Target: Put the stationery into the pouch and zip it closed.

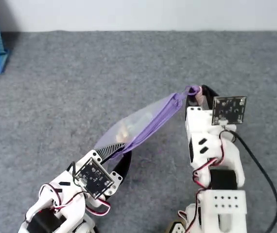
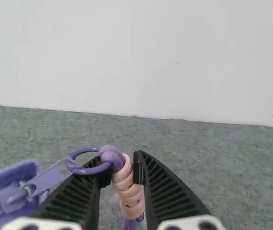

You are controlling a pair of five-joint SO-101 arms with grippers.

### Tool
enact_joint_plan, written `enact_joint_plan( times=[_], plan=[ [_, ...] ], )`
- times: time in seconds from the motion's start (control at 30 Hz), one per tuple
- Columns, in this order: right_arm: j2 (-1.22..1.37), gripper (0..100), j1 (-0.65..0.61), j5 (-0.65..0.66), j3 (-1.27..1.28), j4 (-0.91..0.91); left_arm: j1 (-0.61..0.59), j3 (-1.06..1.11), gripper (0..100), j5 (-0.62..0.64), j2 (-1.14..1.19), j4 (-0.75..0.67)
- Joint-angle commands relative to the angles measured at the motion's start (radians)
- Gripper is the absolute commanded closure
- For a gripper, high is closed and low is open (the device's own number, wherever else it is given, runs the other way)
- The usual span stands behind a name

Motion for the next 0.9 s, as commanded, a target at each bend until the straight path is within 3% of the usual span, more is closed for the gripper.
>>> enact_joint_plan(
  times=[0.0,0.3,0.53,0.77,0.87],
  plan=[
    [0.062,99.2,0.102,0.009,-0.014,-0.062,-0.006,-0.012,99,0.011,-0.011,0.011],
    [-0.067,99.1,0.033,0.043,-0.012,0.082,-0.006,-0.012,98,0.014,-0.012,0.005],
    [-0.189,98.7,0.002,0.064,-0.012,0.251,-0.058,-0.047,78,0.087,-0.012,0.021],
    [-0.216,75.7,0.01,0.123,-0.037,0.552,-0.132,-0.237,74,0.104,-0.012,0.155],
    [-0.213,76.4,0.01,0.114,-0.12,0.74,-0.133,-0.262,74,0.104,-0.011,0.16]
  ],
)
